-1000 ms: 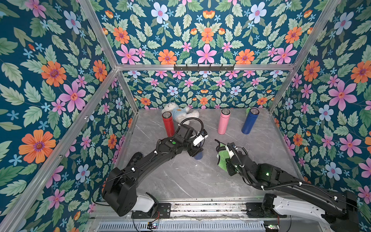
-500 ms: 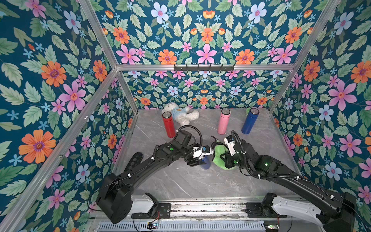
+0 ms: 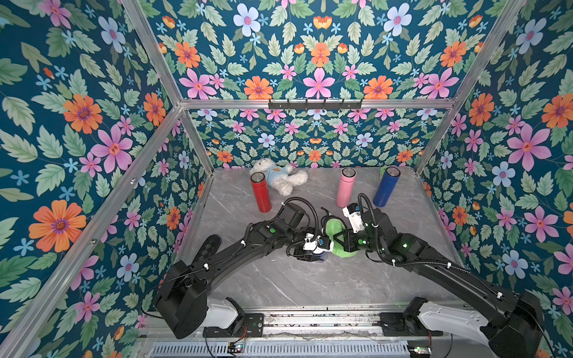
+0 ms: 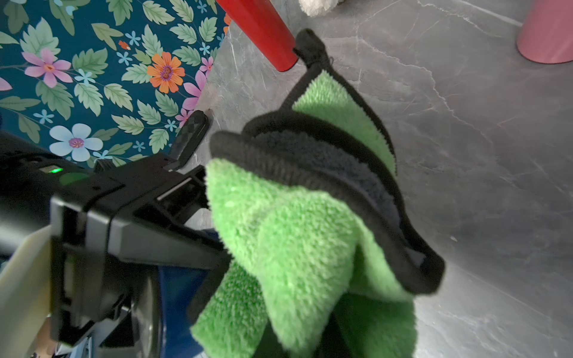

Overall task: Wipe the surface of the thermos
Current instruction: Wipe the dirt from the surface of the thermos.

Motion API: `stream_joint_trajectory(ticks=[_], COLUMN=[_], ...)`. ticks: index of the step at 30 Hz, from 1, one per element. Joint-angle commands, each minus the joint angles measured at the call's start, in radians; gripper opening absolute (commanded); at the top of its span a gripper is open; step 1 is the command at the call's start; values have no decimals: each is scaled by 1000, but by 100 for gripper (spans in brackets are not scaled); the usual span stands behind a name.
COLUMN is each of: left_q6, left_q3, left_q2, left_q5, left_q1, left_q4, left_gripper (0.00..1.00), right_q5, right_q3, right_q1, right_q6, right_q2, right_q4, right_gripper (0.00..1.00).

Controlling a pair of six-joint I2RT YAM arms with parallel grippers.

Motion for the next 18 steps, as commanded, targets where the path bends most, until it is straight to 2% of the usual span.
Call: stream_joint_trajectory(ticks=[1,6,12,18], left_q6=[76,86,95,65], left_q3=[-1,-2,-5,-44], left_q2=[26,49,45,16], left_q5=[-44,-8,7,16], left_q1=[1,15,35,38], left_q4=[-91,-51,-30,42], left_gripper=[0,0,0,0], right_q5=[-93,-125,-78,-119], right_q3=[-2,-80,-200,-250], right_q1=[-4,-3,-6,-56], right_q6=[21,66,97,98], right_q2=[40,122,214,303], right_q4=[104,255,385,481], right_gripper=[0,0,0,0])
